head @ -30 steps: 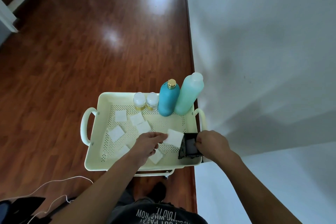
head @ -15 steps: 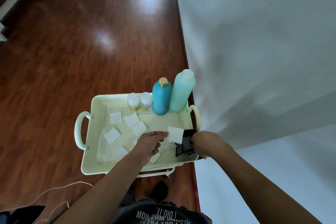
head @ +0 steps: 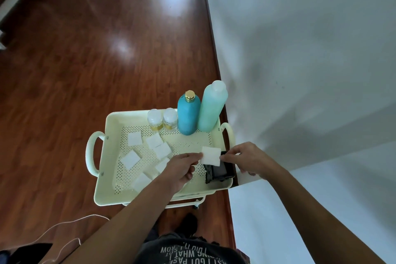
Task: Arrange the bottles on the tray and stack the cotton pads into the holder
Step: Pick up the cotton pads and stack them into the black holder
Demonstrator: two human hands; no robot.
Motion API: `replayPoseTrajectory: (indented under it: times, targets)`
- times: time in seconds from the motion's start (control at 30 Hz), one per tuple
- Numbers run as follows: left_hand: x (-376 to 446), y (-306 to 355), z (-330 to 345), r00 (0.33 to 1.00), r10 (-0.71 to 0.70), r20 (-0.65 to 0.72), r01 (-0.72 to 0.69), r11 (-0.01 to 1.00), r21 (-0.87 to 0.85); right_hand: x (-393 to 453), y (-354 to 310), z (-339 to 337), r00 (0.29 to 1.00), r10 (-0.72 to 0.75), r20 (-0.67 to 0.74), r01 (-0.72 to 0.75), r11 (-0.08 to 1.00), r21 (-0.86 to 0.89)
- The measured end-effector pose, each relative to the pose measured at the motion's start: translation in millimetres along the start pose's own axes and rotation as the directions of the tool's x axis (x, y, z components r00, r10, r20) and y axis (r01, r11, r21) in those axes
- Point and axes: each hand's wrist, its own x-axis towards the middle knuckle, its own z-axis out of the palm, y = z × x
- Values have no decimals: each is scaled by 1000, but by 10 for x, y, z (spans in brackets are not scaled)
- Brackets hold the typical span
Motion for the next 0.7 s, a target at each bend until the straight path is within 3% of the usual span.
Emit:
replayPoseTrajectory:
  times: [0.13, 0.27, 0.53, 0.7]
  targets:
    - [-11, -20, 117, 999, -18, 36, 20, 999, -42, 9, 57, 74, 998, 20, -57, -13, 994, 113]
    - [0, -72, 144, 999, 0, 33, -1, 999, 35, -13, 115, 48, 997, 37, -61, -27, 987, 158]
    - [132, 39, -209, 987, 154, -37, -131, 926, 355, -51, 148, -143, 998, 62, 7, -62, 998, 25]
    - [213, 96, -539, 962, 260, -87, -185, 849, 496, -13, 95, 10, 1000, 24, 11, -22, 986, -164]
